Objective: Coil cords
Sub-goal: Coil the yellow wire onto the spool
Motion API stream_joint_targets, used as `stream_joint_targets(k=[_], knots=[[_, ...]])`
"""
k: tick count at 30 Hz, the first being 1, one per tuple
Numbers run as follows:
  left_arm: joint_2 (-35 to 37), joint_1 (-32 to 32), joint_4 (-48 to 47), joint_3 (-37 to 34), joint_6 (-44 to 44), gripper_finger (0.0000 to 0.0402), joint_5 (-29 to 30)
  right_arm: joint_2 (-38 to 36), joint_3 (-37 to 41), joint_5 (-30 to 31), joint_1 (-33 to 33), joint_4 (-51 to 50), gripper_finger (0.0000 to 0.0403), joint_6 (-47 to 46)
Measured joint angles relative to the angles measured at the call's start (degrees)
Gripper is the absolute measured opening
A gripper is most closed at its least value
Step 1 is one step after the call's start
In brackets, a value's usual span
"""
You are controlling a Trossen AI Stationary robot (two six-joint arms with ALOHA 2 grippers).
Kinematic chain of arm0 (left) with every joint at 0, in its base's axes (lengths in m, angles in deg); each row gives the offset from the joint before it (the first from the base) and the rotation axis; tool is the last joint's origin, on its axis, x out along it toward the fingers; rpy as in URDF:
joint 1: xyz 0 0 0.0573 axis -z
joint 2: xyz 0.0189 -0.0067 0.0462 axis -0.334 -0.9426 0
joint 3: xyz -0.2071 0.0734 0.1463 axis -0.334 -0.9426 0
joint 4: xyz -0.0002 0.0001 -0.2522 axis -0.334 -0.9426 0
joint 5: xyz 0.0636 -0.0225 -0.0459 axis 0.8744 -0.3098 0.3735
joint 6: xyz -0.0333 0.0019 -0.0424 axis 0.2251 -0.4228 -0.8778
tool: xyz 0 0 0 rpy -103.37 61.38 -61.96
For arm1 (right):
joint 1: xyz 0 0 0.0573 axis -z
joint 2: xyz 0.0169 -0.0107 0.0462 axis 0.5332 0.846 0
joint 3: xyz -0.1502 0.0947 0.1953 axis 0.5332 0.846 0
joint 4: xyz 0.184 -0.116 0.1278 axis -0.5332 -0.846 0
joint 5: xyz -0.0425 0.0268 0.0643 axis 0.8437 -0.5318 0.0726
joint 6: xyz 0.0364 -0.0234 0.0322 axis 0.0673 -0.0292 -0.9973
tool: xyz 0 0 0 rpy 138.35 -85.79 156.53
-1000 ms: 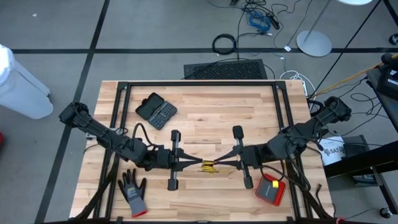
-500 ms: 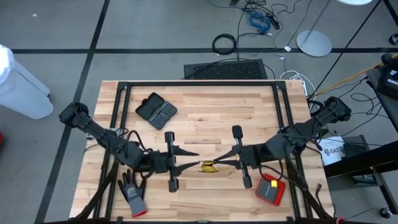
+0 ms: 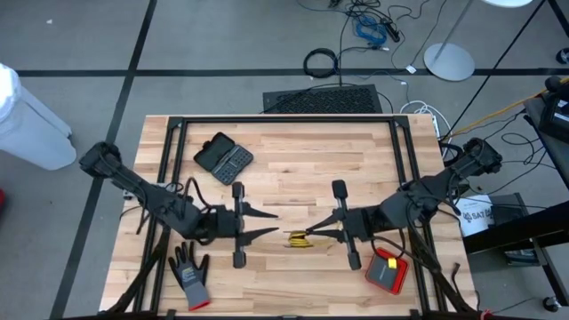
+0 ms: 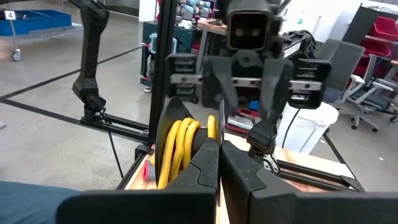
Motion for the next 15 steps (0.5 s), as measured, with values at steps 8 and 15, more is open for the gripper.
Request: stream_joint_targets(k=[8,15], knots=[[1.85,0.09,-1.98,0.02,10.62,0.0120,9.61,0.00,0.00,-0.01,0.24,-0.03,0.0000,-0.48],[1.85,-0.01,-6.04,0.02,28.19,0.0120,11.05,-0.02,0.00,0.00,0.24,-0.32,0.0000,-0.53]])
